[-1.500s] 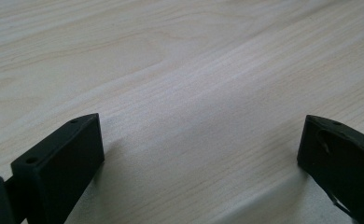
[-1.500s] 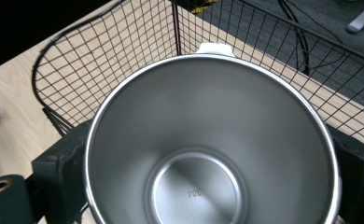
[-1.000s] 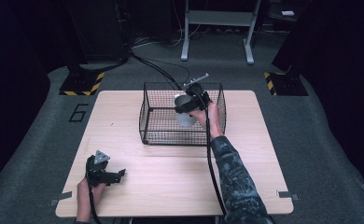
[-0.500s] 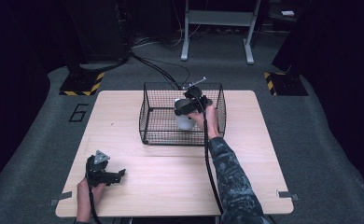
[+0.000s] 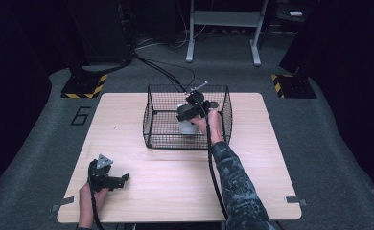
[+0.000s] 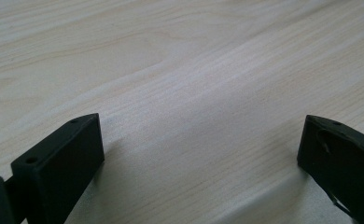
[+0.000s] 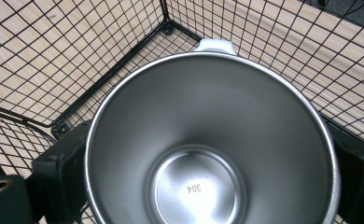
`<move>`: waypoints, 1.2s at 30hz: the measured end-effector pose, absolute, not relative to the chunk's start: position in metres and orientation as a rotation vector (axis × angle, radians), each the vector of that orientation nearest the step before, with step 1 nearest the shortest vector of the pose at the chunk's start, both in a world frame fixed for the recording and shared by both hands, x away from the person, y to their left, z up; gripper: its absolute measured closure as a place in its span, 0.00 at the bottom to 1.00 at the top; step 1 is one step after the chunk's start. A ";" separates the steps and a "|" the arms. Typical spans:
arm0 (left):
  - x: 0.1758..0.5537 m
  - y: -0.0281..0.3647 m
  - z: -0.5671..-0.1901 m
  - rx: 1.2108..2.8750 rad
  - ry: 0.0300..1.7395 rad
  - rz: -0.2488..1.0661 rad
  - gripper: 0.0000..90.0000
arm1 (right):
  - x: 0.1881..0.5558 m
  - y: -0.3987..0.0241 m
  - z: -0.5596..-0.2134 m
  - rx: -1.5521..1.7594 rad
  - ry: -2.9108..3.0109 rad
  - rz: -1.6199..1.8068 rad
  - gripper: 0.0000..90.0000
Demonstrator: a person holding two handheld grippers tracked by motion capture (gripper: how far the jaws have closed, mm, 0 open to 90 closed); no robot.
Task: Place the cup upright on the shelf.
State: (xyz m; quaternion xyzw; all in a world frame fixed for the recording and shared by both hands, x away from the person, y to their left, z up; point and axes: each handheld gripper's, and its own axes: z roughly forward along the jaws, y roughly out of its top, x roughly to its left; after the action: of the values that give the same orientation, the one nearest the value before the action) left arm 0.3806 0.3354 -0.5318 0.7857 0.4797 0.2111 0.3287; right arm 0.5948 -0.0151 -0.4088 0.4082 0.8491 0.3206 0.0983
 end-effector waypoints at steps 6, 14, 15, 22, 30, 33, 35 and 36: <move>0.381 0.335 -0.532 2.058 1.253 0.553 0.00 | 0.595 -0.013 -0.409 1.214 2.516 0.939 0.07; 0.381 0.336 -0.532 2.059 1.253 0.553 0.00 | 0.598 -0.011 -0.414 1.236 2.523 0.916 0.07; 0.381 0.335 -0.532 2.058 1.254 0.553 0.00 | 0.599 -0.011 -0.416 1.230 2.528 0.912 0.07; 0.381 0.335 -0.532 2.057 1.254 0.553 0.00 | 0.600 -0.007 -0.420 1.232 2.537 0.896 0.07; 0.380 0.335 -0.532 2.053 1.260 0.543 0.00 | 0.602 -0.004 -0.425 1.225 2.555 0.876 0.07; 0.380 0.335 -0.532 2.054 1.260 0.543 0.00 | 0.601 -0.003 -0.425 1.227 2.557 0.868 0.06; 0.380 0.335 -0.532 2.054 1.260 0.543 0.00 | 0.600 -0.003 -0.425 1.230 2.558 0.869 0.06; 0.380 0.335 -0.532 2.054 1.260 0.543 0.00 | 0.600 -0.003 -0.425 1.230 2.558 0.869 0.06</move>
State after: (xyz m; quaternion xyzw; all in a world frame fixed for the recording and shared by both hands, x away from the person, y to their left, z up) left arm 0.3802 0.3350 -0.5319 0.7850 0.4817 0.2076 0.3294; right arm 0.5999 -0.0031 -0.4254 0.4128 0.8585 0.2915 0.0867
